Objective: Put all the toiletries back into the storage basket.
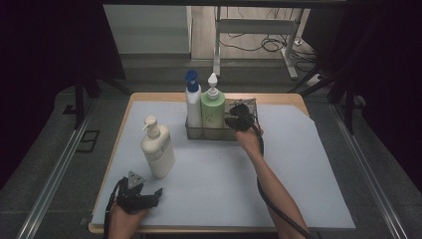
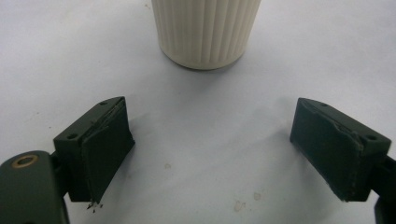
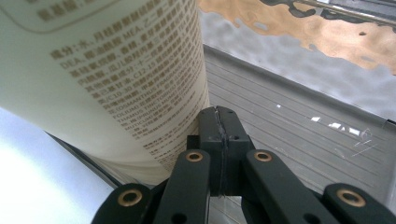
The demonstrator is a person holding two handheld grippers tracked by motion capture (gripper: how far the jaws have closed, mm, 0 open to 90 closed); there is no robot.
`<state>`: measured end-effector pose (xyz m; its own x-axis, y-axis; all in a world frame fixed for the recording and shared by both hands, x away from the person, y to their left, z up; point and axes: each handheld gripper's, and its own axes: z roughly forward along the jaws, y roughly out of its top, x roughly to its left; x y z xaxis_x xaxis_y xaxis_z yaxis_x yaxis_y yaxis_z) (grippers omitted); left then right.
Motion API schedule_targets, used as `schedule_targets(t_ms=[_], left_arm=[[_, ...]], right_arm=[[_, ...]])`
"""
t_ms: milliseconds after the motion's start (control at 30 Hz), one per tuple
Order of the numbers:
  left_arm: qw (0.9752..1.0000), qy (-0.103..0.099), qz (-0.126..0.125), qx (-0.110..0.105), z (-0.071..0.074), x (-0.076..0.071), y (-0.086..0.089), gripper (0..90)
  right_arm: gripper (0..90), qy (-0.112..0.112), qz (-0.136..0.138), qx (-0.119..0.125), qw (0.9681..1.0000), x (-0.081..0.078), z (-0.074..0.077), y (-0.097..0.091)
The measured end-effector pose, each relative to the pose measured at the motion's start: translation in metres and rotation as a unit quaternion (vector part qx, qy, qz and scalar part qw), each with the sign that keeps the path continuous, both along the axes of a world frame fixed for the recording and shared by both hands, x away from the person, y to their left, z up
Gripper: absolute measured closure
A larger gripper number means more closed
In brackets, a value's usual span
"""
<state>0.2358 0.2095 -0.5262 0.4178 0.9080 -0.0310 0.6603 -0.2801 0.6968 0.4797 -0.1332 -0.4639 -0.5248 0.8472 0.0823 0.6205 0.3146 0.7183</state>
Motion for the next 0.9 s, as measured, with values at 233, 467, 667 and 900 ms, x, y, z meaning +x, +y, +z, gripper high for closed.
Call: schedule_targets(t_ms=[233,467,667,900], left_arm=[[1.0,-0.001,0.001,0.001,0.0,0.0,0.0,11.9],[1.0,-0.001,0.001,0.002,0.0,0.0,0.0,11.9],[1.0,-0.001,0.001,0.001,0.0,0.0,0.0,11.9],[1.0,-0.001,0.001,0.001,0.0,0.0,0.0,11.9]], right_arm=[[79.5,-0.005,0.0,-0.013,0.9999,0.0,0.003,-0.003],[68.7,-0.013,0.008,-0.014,0.9998,-0.006,0.01,-0.012],[57.1,-0.023,0.007,-0.016,0.9996,-0.012,0.016,-0.016],[44.1,-0.022,0.015,0.004,0.9996,-0.02,0.026,-0.022]])
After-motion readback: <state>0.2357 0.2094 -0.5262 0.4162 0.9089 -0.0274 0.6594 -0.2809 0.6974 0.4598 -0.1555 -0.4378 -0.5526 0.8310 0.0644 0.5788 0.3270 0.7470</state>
